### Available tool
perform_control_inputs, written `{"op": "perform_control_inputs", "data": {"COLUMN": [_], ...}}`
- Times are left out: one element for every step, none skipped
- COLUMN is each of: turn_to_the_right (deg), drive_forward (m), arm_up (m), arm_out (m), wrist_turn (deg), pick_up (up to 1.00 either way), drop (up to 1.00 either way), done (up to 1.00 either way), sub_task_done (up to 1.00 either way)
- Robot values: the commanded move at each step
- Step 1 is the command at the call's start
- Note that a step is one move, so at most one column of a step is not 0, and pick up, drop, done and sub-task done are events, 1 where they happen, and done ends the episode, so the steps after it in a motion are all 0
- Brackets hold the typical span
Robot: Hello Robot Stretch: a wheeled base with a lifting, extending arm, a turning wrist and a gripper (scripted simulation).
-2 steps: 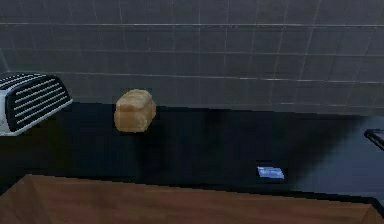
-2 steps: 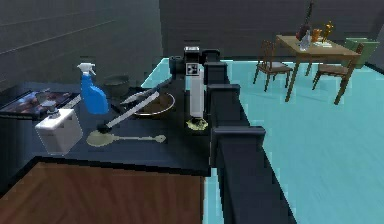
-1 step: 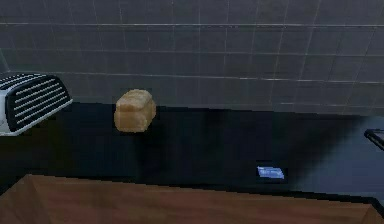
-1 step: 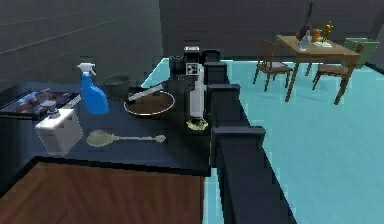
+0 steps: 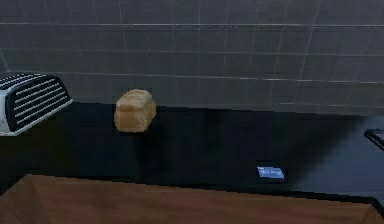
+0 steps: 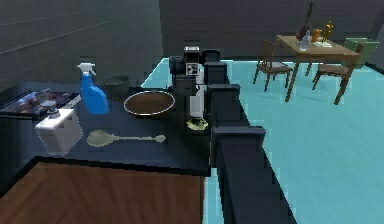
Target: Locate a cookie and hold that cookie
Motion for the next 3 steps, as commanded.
{"op": "perform_control_inputs", "data": {"turn_to_the_right": [0.0, 0.0, 0.0], "drive_forward": [0.0, 0.0, 0.0], "arm_up": [0.0, -0.16, 0.0], "arm_out": [0.0, 0.0, 0.0], "wrist_turn": [12.0, 0.0, 0.0], "pick_up": [0.0, 0.0, 1.0], "drop": [0.0, 0.0, 0.0], "done": [0.0, 0.0, 0.0], "sub_task_done": [0.0, 0.0, 0.0]}}
